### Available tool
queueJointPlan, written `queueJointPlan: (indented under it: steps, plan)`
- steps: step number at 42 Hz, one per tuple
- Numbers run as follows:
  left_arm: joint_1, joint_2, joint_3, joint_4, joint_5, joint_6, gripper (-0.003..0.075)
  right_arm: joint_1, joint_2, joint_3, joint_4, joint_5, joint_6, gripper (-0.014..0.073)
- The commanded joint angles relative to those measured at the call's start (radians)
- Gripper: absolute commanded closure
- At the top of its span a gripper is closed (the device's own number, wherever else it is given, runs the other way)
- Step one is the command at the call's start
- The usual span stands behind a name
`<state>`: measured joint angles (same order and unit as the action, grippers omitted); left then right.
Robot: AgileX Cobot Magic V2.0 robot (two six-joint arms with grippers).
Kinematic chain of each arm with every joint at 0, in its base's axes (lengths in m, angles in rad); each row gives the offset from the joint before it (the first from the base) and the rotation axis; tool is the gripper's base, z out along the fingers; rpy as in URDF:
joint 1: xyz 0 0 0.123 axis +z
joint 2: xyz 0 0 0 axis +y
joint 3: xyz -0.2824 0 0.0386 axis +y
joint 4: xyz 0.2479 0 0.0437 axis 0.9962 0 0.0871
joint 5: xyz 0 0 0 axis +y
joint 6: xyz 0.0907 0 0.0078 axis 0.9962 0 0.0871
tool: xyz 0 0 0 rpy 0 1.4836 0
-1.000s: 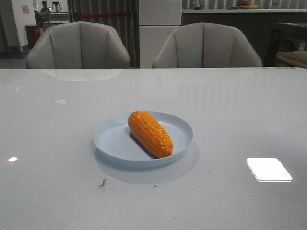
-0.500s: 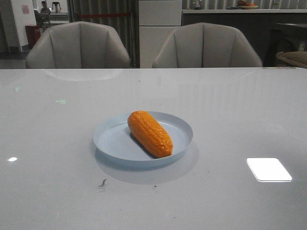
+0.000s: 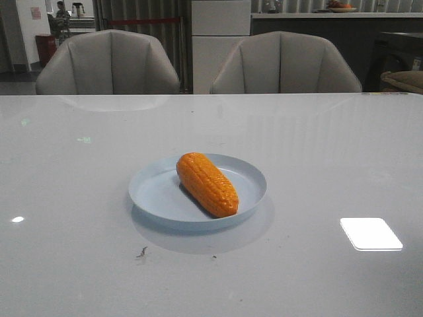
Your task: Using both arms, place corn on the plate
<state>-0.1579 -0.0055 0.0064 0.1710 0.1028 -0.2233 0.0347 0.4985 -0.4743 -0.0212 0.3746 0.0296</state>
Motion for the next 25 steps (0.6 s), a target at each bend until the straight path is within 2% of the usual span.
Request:
queueJointPlan:
  steps: [1, 7, 10, 14, 17, 25]
  plan:
    - [-0.003, -0.016, 0.004, -0.011, -0.076, -0.008, 0.0631, 0.054, -0.101, 0.090, -0.019, -0.253, -0.007, 0.0538]
    - [-0.003, -0.016, 0.004, -0.011, -0.076, -0.008, 0.0631, 0.076, -0.246, 0.300, -0.001, -0.524, -0.007, 0.0538]
    - [-0.003, -0.016, 0.004, -0.011, -0.076, -0.008, 0.0631, 0.069, -0.330, 0.398, 0.040, -0.589, -0.007, 0.0538]
    - [-0.003, -0.016, 0.004, -0.011, -0.076, -0.008, 0.0631, 0.066, -0.447, 0.493, 0.074, -0.574, -0.007, 0.0538]
    - [-0.003, -0.016, 0.004, -0.011, -0.074, -0.008, 0.0631, 0.066, -0.543, 0.486, 0.075, -0.409, -0.007, 0.0538]
    - [-0.003, -0.014, 0.004, -0.011, -0.073, -0.008, 0.0631, 0.066, -0.529, 0.487, 0.083, -0.332, -0.007, 0.0538]
